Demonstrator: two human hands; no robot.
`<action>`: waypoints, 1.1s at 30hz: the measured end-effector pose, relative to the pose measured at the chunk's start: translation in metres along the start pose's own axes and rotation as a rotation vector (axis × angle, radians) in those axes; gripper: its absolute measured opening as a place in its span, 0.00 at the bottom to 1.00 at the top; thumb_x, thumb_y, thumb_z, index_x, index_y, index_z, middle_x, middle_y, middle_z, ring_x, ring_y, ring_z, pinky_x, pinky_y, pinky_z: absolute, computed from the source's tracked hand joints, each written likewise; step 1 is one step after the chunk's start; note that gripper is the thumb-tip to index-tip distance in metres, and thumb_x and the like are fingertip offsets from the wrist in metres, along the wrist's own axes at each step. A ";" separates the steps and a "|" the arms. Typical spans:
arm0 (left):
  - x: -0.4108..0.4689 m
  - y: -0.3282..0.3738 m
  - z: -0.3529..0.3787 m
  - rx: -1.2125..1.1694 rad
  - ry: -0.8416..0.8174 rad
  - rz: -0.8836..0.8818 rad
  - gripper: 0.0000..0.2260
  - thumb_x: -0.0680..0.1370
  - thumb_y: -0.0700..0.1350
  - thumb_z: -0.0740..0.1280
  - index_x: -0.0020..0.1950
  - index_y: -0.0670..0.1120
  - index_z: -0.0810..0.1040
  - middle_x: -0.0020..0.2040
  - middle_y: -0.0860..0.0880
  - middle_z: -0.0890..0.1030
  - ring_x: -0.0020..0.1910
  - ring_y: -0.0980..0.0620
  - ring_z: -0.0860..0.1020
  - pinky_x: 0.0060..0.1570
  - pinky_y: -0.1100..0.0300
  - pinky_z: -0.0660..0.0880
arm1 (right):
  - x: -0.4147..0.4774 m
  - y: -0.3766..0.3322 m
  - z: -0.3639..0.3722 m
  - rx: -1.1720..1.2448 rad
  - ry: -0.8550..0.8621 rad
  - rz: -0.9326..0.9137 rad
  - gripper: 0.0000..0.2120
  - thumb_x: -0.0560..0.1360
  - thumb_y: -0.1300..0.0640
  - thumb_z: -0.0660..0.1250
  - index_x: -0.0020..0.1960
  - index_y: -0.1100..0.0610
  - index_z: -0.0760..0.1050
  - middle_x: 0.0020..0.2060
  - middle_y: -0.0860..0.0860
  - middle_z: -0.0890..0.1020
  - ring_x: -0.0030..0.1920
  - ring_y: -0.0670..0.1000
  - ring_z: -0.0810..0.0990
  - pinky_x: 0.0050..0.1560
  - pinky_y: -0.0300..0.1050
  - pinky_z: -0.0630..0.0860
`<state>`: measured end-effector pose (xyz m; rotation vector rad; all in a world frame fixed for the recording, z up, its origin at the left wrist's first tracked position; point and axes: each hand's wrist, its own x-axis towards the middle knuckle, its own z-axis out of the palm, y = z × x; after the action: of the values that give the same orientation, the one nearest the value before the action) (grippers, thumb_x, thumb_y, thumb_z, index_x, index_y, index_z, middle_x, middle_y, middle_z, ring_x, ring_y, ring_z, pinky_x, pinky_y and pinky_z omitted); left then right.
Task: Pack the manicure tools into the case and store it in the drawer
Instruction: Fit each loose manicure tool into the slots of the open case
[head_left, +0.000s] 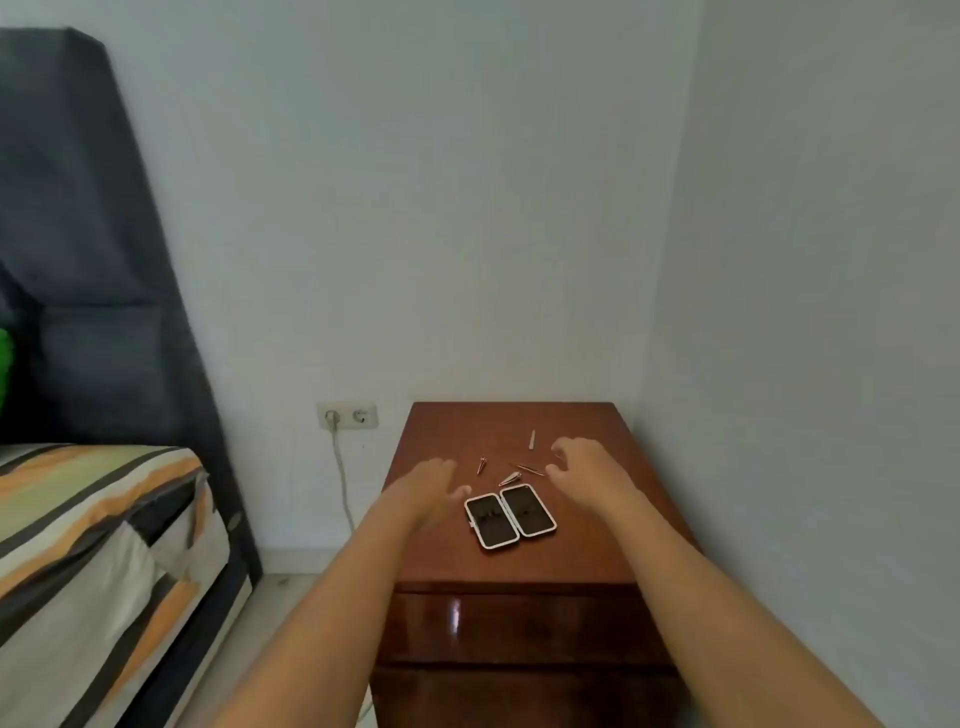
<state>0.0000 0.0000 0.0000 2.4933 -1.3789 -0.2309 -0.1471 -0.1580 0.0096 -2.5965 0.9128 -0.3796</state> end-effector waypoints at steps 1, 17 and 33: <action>0.005 -0.003 0.008 0.015 -0.038 -0.028 0.22 0.80 0.53 0.56 0.70 0.42 0.65 0.70 0.42 0.68 0.68 0.45 0.67 0.64 0.51 0.66 | 0.007 0.003 0.005 0.000 -0.016 0.025 0.17 0.75 0.54 0.59 0.62 0.58 0.72 0.59 0.56 0.77 0.60 0.56 0.74 0.58 0.52 0.74; 0.080 -0.067 0.127 -0.111 -0.157 0.081 0.54 0.65 0.72 0.63 0.77 0.43 0.42 0.78 0.47 0.42 0.76 0.54 0.40 0.71 0.58 0.37 | 0.160 0.038 0.122 -0.040 -0.337 -0.069 0.19 0.74 0.67 0.58 0.63 0.56 0.74 0.61 0.57 0.74 0.63 0.57 0.71 0.65 0.53 0.69; 0.086 -0.076 0.141 -0.085 0.033 0.162 0.54 0.64 0.75 0.61 0.77 0.44 0.44 0.78 0.49 0.46 0.76 0.56 0.44 0.71 0.63 0.37 | 0.172 0.041 0.134 -0.008 -0.300 -0.168 0.06 0.77 0.64 0.58 0.48 0.61 0.73 0.47 0.51 0.68 0.51 0.56 0.73 0.53 0.49 0.71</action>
<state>0.0681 -0.0584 -0.1585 2.2932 -1.5154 -0.2087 0.0088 -0.2657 -0.1056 -2.6495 0.5972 -0.0257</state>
